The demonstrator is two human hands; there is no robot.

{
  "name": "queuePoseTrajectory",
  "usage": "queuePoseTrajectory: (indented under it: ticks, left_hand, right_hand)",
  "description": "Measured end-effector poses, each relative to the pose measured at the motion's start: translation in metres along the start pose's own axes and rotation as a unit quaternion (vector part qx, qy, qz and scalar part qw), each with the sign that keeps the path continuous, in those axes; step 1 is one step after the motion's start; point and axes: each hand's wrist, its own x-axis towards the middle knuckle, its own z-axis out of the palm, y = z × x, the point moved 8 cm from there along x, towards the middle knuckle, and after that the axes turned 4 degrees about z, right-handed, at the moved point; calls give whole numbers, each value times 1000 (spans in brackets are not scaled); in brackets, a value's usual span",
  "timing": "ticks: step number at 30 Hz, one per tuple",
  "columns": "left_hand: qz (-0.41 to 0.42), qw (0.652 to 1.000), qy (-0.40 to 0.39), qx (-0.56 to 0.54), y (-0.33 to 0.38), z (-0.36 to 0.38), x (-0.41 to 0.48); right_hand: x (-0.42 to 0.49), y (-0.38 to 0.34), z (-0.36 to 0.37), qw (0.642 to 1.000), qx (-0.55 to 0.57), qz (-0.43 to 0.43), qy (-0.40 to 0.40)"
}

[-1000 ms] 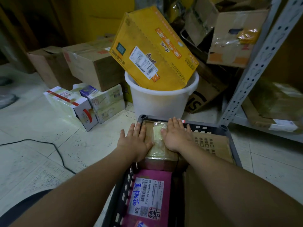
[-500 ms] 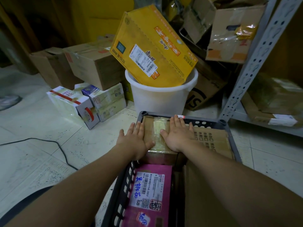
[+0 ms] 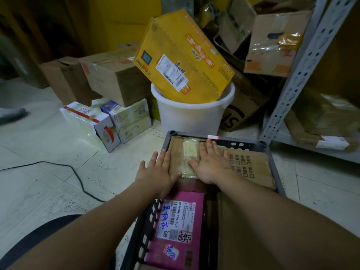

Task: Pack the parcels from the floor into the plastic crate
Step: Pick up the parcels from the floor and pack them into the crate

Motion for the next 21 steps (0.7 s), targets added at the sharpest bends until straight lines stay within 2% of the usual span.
queuePoseTrajectory:
  ticks: [8,17,21]
  left_hand:
    - [2,1000,-10,-19,1,1,-2]
    - [3,997,27,-66,-3,-3,-2]
    - [2,998,17,-65,-4,-4,-1]
  right_hand:
    - [-1,0,-8,1000,-9,4,-7]
    - [20,-24,-12,999,-13,-10,-35]
    - [23,-27,-7,1000,-9,-8,-26]
